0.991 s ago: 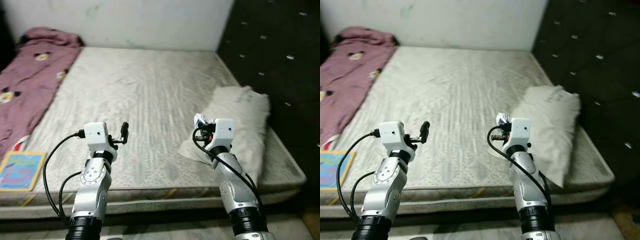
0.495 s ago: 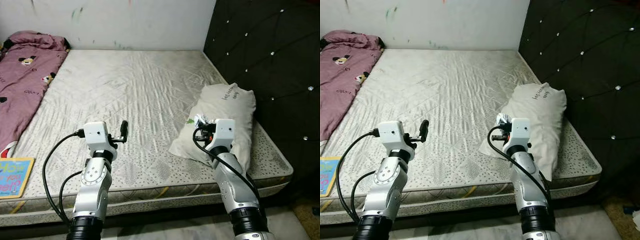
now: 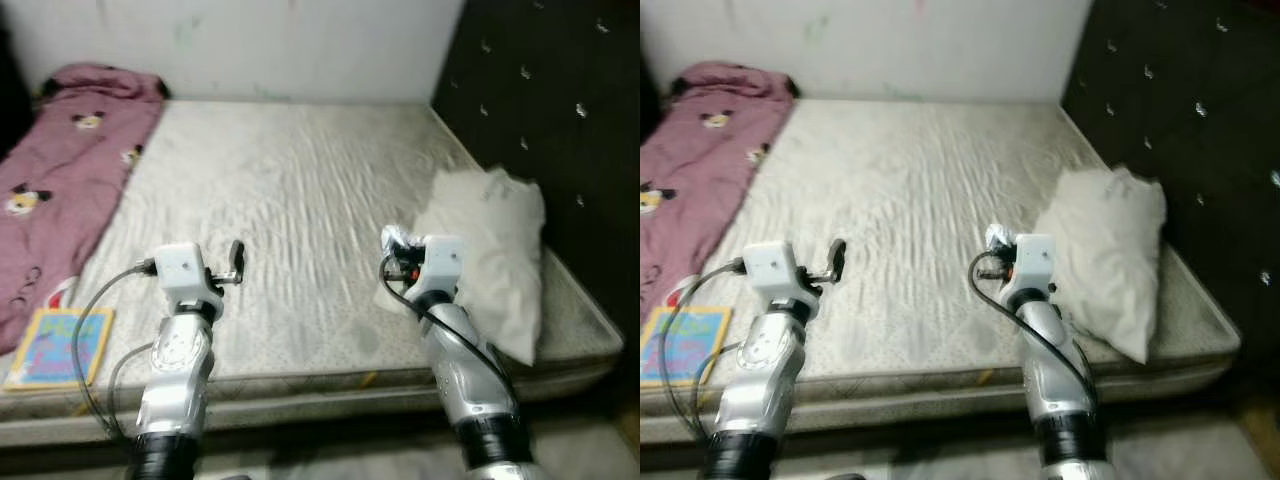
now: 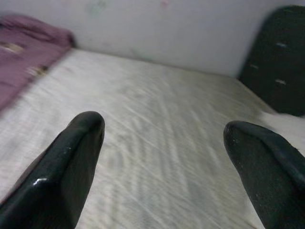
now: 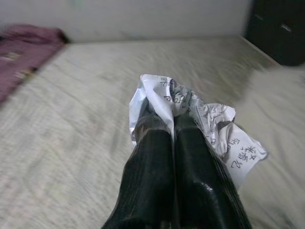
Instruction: Clean up the room
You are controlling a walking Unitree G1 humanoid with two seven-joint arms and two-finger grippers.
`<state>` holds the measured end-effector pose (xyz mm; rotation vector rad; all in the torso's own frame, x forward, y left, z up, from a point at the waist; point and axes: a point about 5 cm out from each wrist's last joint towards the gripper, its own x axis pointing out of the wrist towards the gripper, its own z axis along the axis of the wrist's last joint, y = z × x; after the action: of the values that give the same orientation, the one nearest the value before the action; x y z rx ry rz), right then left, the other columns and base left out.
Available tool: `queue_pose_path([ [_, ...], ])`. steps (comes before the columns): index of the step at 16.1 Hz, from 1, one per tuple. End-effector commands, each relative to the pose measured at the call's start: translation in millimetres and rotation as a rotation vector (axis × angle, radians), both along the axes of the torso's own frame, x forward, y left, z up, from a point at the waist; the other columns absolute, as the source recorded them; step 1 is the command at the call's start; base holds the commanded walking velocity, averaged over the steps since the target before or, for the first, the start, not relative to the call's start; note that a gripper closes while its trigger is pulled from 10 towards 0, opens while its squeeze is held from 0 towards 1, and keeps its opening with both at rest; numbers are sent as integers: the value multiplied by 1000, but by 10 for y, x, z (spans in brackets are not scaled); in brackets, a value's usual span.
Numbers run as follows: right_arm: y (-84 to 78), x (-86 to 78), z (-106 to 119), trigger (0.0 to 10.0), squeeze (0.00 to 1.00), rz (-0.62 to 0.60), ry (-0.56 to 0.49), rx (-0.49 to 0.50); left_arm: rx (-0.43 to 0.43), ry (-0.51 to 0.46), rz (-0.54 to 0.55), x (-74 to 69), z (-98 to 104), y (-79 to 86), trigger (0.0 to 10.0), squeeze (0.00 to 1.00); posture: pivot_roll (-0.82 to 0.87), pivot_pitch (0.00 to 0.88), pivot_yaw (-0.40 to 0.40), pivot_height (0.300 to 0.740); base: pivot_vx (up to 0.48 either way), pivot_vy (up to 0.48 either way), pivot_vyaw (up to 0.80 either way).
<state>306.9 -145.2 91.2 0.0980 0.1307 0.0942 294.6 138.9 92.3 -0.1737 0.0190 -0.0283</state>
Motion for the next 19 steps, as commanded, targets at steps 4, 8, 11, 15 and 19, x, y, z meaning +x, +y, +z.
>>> queue_pose_path([
  [4, 37, 20, 44, 10000, 0, 7, -15, 8, 34, -17, 20, 1, 17, 72, 10000, 0, -12, 0, -51, 740, 0, 360, 0],
  [8, 56, 36, 56, 10000, 0, 16, -20, 11, 45, -32, 4, -3, 27, 59, 10000, 0, -11, 0, -50, 740, 0, 0, 0],
  [11, 51, 31, 129, 10000, 0, 3, -65, 63, 74, -9, 10, -16, -10, 118, 10000, 0, -10, 0, -46, 740, 0, 0, 0],
  [15, -22, -41, 139, 10000, 0, -28, -78, 79, 173, -37, -17, -110, 76, 257, 10000, 0, -1, 0, -35, 740, 0, 0, 0],
  [19, -167, -303, 42, 10000, 0, -62, -42, 57, 225, 53, 68, -426, -25, 429, 10000, 0, 3, 0, -15, 740, 0, 0, 0],
])
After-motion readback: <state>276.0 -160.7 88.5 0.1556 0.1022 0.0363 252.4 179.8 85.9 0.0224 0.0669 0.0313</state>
